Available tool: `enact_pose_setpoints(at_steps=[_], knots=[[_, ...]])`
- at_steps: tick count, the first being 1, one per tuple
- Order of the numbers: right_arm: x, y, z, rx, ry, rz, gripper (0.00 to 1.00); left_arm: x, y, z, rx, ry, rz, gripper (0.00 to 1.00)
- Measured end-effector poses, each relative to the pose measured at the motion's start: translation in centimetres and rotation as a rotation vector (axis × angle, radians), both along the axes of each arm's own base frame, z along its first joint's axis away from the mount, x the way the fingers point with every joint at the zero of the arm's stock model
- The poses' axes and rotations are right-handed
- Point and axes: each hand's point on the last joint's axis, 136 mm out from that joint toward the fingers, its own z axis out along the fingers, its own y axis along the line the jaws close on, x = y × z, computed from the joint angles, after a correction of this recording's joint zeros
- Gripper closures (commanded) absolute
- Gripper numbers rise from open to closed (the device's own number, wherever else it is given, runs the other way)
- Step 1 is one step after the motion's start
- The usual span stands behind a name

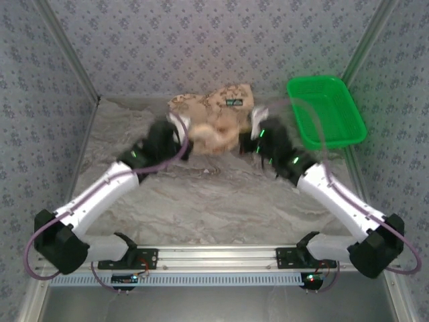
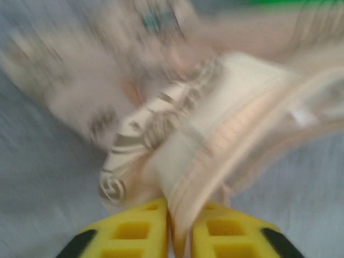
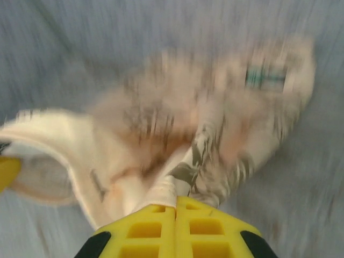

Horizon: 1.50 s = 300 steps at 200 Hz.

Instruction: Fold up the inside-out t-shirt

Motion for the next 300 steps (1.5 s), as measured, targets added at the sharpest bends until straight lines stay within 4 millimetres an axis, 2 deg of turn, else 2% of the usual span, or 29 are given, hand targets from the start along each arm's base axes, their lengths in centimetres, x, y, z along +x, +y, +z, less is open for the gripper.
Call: enact_pose_setpoints(at_steps=[9, 19, 26, 31, 38, 47, 64, 81, 94, 109, 123, 133, 153, 176, 183, 200, 212, 224, 234, 242, 252, 267, 282, 300], knots=[[-3.4, -0.2, -7.0, -0.078, 0.112, 0.021, 0.71, -3.6, 0.5, -5.6, 0.028, 0.114, -0.027, 0.49], [-7.5, -1.3, -13.2, -0.171, 0.220, 0.045, 0.67, -7.2, 1.8, -9.9, 0.049, 0.220, -0.031, 0.45], [-10.0, -2.5, -16.0, -0.221, 0.281, 0.044, 0.64, -9.1, 2.7, -11.3, 0.052, 0.263, -0.032, 0.43], [-11.2, -3.3, -17.2, -0.250, 0.308, 0.036, 0.63, -10.0, 3.0, -11.5, 0.044, 0.278, -0.031, 0.42], [-12.3, -4.2, -17.8, -0.261, 0.328, 0.016, 0.63, -10.7, 3.2, -10.9, 0.023, 0.272, -0.032, 0.40], [-12.5, -4.7, -17.4, -0.248, 0.328, -0.017, 0.62, -10.7, 2.9, -8.8, -0.033, 0.231, -0.032, 0.40], [-11.5, -4.5, -15.1, -0.184, 0.290, -0.057, 0.60, -9.9, 2.4, -4.2, -0.113, 0.155, -0.021, 0.40], [-9.1, -3.7, -12.3, -0.131, 0.257, -0.080, 0.57, -8.1, 1.9, -0.8, -0.146, 0.113, 0.012, 0.38], [-6.5, -2.6, -10.3, -0.094, 0.243, -0.085, 0.55, -6.0, 1.7, 0.2, -0.146, 0.124, 0.059, 0.38], [-3.3, -0.9, -8.5, -0.065, 0.233, -0.083, 0.54, -3.2, 1.3, -0.3, -0.139, 0.176, 0.108, 0.39], [-0.1, 1.1, -7.4, -0.044, 0.217, -0.072, 0.52, -0.6, 0.5, -2.6, -0.120, 0.250, 0.132, 0.37], [1.7, 2.6, -7.2, -0.037, 0.208, -0.056, 0.51, 0.4, -0.2, -4.3, -0.108, 0.296, 0.130, 0.37], [4.1, 4.8, -8.6, -0.033, 0.219, -0.037, 0.50, 1.4, -1.8, -7.2, -0.086, 0.361, 0.092, 0.37], [5.6, 5.4, -12.2, -0.054, 0.271, -0.043, 0.53, 3.1, -3.6, -8.9, -0.087, 0.363, 0.049, 0.39], [5.9, 5.3, -13.3, -0.063, 0.287, -0.049, 0.56, 3.8, -4.0, -9.3, -0.092, 0.355, 0.044, 0.40], [6.5, 5.0, -15.5, -0.069, 0.322, -0.067, 0.78, 5.5, -4.5, -10.5, -0.094, 0.342, 0.041, 0.45], [7.0, 4.8, -16.7, -0.070, 0.342, -0.079, 0.92, 6.8, -4.8, -11.5, -0.086, 0.336, 0.035, 0.61], [7.3, 4.7, -17.3, -0.062, 0.356, -0.088, 0.98, 7.7, -5.0, -12.4, -0.075, 0.325, 0.022, 0.80], [7.5, 4.3, -17.4, -0.058, 0.365, -0.096, 1.00, 7.8, -5.1, -12.9, -0.066, 0.323, -0.005, 0.90], [7.6, 4.0, -17.1, -0.048, 0.368, -0.102, 1.00, 7.7, -5.1, -12.9, -0.069, 0.329, -0.025, 1.00], [7.4, 3.5, -16.4, -0.041, 0.372, -0.105, 1.00, 7.3, -5.2, -12.7, -0.069, 0.330, -0.065, 1.00], [6.1, 2.5, -14.4, -0.020, 0.384, -0.089, 1.00, 5.9, -5.1, -11.7, -0.068, 0.352, -0.109, 1.00], [3.8, 1.7, -11.7, 0.017, 0.385, -0.046, 1.00, 3.5, -4.6, -9.6, -0.100, 0.367, -0.148, 1.00], [0.8, 1.1, -8.8, 0.066, 0.376, 0.024, 1.00, -0.2, -3.7, -5.8, -0.169, 0.355, -0.205, 1.00]])
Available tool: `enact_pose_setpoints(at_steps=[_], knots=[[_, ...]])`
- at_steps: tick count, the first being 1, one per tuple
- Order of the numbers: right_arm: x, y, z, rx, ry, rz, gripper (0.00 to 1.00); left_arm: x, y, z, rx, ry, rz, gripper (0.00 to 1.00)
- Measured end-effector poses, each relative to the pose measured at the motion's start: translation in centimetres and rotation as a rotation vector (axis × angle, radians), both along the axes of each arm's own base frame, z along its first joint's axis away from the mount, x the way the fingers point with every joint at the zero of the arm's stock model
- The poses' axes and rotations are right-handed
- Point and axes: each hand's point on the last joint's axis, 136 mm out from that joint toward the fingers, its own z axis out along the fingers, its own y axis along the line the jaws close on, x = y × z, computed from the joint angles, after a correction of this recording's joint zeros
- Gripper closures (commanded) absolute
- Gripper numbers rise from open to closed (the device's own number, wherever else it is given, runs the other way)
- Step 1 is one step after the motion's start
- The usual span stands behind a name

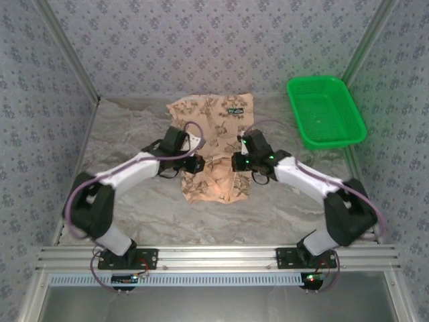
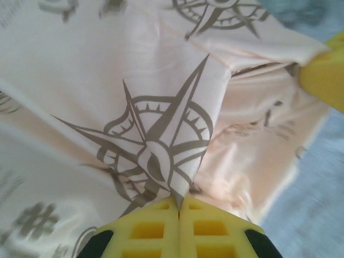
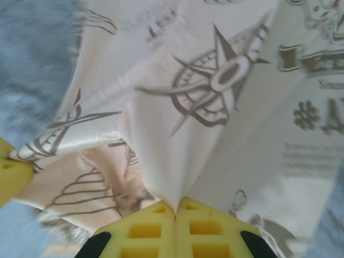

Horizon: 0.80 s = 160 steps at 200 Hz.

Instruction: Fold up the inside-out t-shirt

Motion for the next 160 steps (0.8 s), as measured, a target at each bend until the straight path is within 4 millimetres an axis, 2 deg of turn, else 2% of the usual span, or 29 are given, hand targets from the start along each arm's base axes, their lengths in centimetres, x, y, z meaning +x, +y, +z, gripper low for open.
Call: enact_pose_setpoints(at_steps=[18, 30, 48, 61, 67, 76, 93, 108, 129, 148, 160], knots=[[-2.0, -1.0, 0.9, 0.019, 0.005, 0.027, 0.92, -2.9, 0.9, 2.6, -0.048, -0.011, -0.031, 1.00], [-2.2, -2.2, 0.1, -0.005, 0.032, 0.010, 0.92, -4.1, 1.2, 2.6, -0.054, 0.012, -0.051, 1.00], [-1.7, -3.5, -2.1, -0.054, 0.084, -0.015, 0.91, -4.8, 1.2, 0.1, -0.024, 0.115, -0.068, 0.89], [-1.3, -3.9, -4.1, -0.104, 0.125, -0.016, 0.89, -4.8, 1.5, -3.1, 0.024, 0.214, -0.053, 0.87], [-1.0, -4.0, -5.0, -0.129, 0.143, -0.015, 0.86, -4.8, 1.8, -4.4, 0.047, 0.253, -0.040, 0.86], [-0.7, -4.2, -6.3, -0.167, 0.171, -0.020, 0.75, -4.8, 2.1, -6.0, 0.079, 0.300, -0.023, 0.84], [-0.6, -4.5, -7.5, -0.230, 0.180, -0.015, 0.65, -4.6, 2.5, -7.3, 0.105, 0.332, 0.008, 0.69], [-1.4, -4.3, -7.2, -0.268, 0.169, 0.002, 0.60, -4.2, 2.2, -6.5, 0.094, 0.294, 0.010, 0.63], [-3.1, -3.3, -5.1, -0.291, 0.112, 0.037, 0.57, -4.0, 1.2, -3.8, 0.061, 0.182, -0.020, 0.51], [-4.8, -2.9, -2.5, -0.259, 0.053, 0.058, 0.61, -4.8, -1.0, -1.2, 0.016, 0.090, -0.095, 0.45], [-5.4, -3.2, -1.5, -0.224, 0.029, 0.051, 0.64, -5.3, -2.7, -0.3, -0.003, 0.060, -0.142, 0.44]])
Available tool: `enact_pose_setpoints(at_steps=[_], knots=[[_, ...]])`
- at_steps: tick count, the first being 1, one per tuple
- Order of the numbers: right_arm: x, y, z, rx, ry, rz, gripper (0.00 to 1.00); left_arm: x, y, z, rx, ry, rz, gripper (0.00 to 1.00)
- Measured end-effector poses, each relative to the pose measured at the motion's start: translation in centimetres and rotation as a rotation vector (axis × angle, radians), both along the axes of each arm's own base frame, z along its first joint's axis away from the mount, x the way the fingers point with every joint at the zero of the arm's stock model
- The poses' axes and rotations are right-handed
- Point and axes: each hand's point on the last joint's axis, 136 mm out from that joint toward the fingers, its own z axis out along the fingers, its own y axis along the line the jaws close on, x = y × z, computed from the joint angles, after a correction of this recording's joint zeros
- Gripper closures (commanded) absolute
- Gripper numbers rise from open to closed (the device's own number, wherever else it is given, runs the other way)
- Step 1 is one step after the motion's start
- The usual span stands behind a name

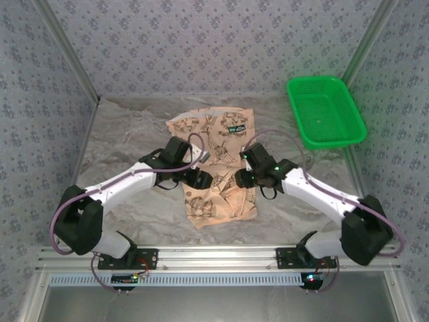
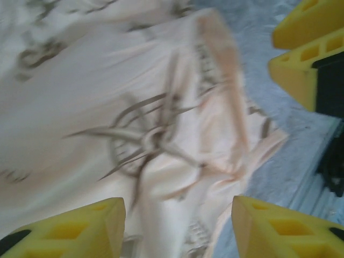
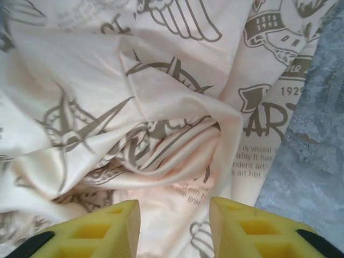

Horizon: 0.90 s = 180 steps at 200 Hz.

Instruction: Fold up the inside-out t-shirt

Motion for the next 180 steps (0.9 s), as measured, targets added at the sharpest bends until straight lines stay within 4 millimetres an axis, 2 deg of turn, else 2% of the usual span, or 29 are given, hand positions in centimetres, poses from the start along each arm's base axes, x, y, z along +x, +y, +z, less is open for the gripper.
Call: enact_pose_setpoints(at_steps=[14, 23, 46, 54, 65, 74, 80, 95, 122, 140, 156, 164, 174, 180], knots=[[-0.3, -0.1, 0.0, 0.047, -0.001, 0.003, 0.68, -0.2, -2.0, 0.1, -0.012, -0.007, -0.047, 0.43], [-0.5, 0.1, -0.7, 0.074, 0.020, 0.011, 0.69, -0.1, -2.9, -0.5, -0.006, 0.000, -0.063, 0.42], [-0.9, 1.0, -3.8, 0.122, 0.121, 0.041, 0.72, 1.2, -4.1, -4.1, 0.064, 0.017, -0.056, 0.45], [-1.0, 1.5, -4.5, 0.137, 0.147, 0.057, 0.74, 1.4, -4.0, -5.6, 0.093, 0.028, -0.052, 0.52], [-1.1, 2.3, -5.2, 0.164, 0.173, 0.079, 0.70, 1.7, -3.6, -7.4, 0.137, 0.048, -0.037, 0.73], [-1.0, 3.0, -5.4, 0.188, 0.182, 0.101, 0.66, 2.0, -3.1, -8.2, 0.158, 0.053, -0.024, 0.86], [-1.0, 3.4, -5.4, 0.204, 0.186, 0.108, 0.66, 2.4, -2.8, -8.3, 0.169, 0.050, -0.009, 0.92], [-0.6, 4.4, -5.2, 0.247, 0.177, 0.136, 0.65, 3.6, -2.0, -7.7, 0.173, 0.015, 0.019, 1.00], [0.3, 5.9, -5.6, 0.278, 0.146, 0.164, 0.65, 4.8, -1.3, -4.0, 0.076, -0.014, 0.044, 1.00], [0.8, 7.1, -6.4, 0.261, 0.116, 0.180, 0.62, 4.9, -1.6, -1.4, -0.034, -0.001, 0.031, 1.00], [1.0, 7.8, -6.8, 0.233, 0.074, 0.185, 0.60, 4.6, -1.8, -0.1, -0.110, 0.035, 0.008, 1.00], [1.3, 7.9, -7.0, 0.213, 0.051, 0.178, 0.68, 4.2, -1.9, 0.1, -0.137, 0.061, -0.005, 1.00], [1.7, 7.9, -7.2, 0.188, 0.028, 0.158, 0.88, 3.7, -1.8, 0.0, -0.157, 0.090, -0.020, 1.00], [2.1, 7.7, -7.3, 0.175, 0.014, 0.147, 0.97, 3.5, -1.7, -0.1, -0.164, 0.103, -0.024, 1.00]])
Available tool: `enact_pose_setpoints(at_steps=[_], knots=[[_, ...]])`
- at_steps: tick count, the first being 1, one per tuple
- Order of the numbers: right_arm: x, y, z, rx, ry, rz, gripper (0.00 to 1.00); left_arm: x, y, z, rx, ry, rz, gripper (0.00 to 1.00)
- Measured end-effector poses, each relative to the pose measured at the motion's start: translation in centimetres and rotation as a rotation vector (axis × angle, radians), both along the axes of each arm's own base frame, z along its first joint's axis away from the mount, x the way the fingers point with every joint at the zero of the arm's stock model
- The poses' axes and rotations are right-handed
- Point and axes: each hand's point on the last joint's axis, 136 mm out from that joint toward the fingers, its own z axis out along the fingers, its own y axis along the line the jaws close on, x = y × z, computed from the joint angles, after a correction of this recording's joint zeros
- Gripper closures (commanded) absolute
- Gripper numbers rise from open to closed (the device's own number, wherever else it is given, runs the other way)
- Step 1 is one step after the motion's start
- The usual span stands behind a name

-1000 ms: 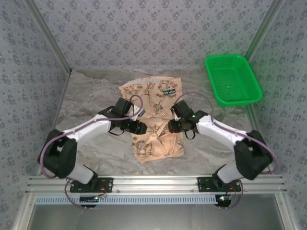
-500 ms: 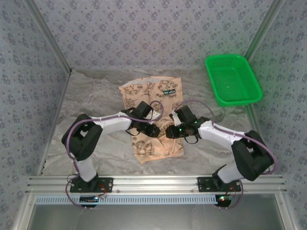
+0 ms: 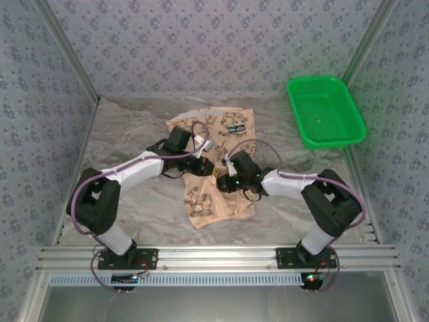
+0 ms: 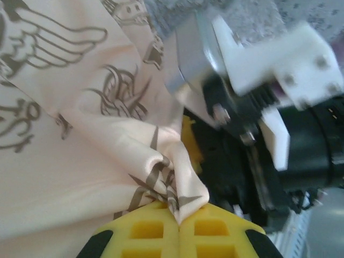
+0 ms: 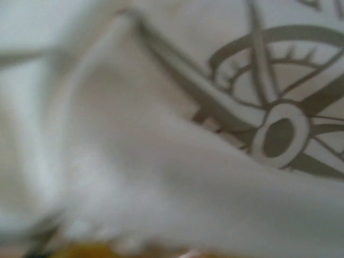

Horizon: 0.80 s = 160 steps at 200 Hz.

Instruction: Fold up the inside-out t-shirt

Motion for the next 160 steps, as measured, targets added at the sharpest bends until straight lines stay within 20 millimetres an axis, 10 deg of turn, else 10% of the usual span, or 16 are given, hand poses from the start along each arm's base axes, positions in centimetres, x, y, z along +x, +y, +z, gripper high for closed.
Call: enact_pose_setpoints(at_steps=[95, 160], knots=[[-3.6, -3.7, 5.0, 0.158, -0.098, 0.175, 0.98, 2.9, 5.1, -5.3, 0.156, 0.060, 0.175, 0.97], [-3.9, -6.2, 0.4, 0.011, 0.029, 0.100, 0.69, 1.6, 3.5, -9.6, 0.220, 0.089, 0.101, 0.64]])
